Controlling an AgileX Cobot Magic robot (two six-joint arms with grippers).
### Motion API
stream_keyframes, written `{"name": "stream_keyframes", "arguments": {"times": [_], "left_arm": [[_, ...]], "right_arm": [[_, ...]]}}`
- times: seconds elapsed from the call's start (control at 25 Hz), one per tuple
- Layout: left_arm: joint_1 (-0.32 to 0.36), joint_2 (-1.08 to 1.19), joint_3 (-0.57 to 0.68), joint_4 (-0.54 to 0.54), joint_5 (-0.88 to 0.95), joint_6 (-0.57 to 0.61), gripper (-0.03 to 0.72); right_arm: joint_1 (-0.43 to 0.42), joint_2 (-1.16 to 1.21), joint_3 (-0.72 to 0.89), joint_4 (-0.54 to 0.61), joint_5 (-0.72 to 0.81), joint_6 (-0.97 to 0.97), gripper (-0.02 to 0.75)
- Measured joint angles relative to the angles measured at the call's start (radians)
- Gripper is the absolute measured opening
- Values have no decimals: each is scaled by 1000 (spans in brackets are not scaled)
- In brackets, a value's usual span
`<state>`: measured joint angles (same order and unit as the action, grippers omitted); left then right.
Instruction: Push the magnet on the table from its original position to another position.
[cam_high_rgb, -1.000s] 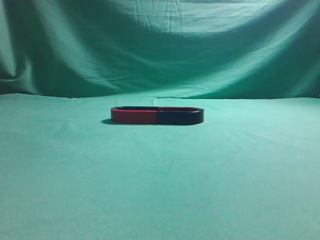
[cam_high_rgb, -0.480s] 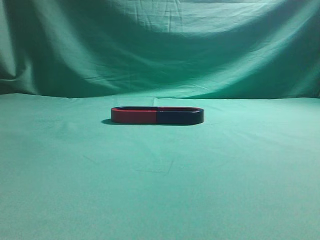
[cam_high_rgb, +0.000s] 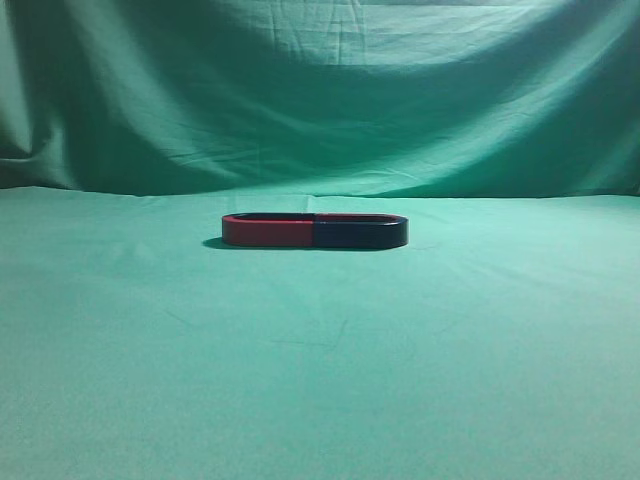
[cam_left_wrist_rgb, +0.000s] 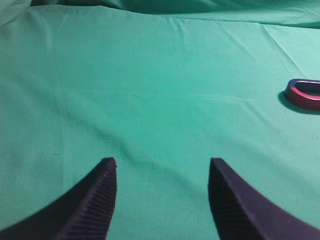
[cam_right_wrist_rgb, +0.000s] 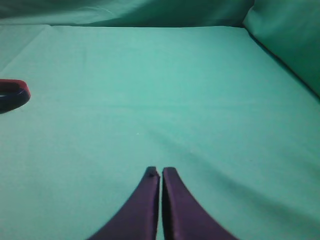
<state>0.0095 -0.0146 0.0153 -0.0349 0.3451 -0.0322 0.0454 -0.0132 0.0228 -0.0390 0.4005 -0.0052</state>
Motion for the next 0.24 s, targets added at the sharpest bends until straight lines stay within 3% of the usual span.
{"name": "stream_keyframes", "arguments": {"times": [0.24], "left_arm": [[0,0,0,0,0,0,399]], "right_arm": [[0,0,0,0,0,0,0]]}}
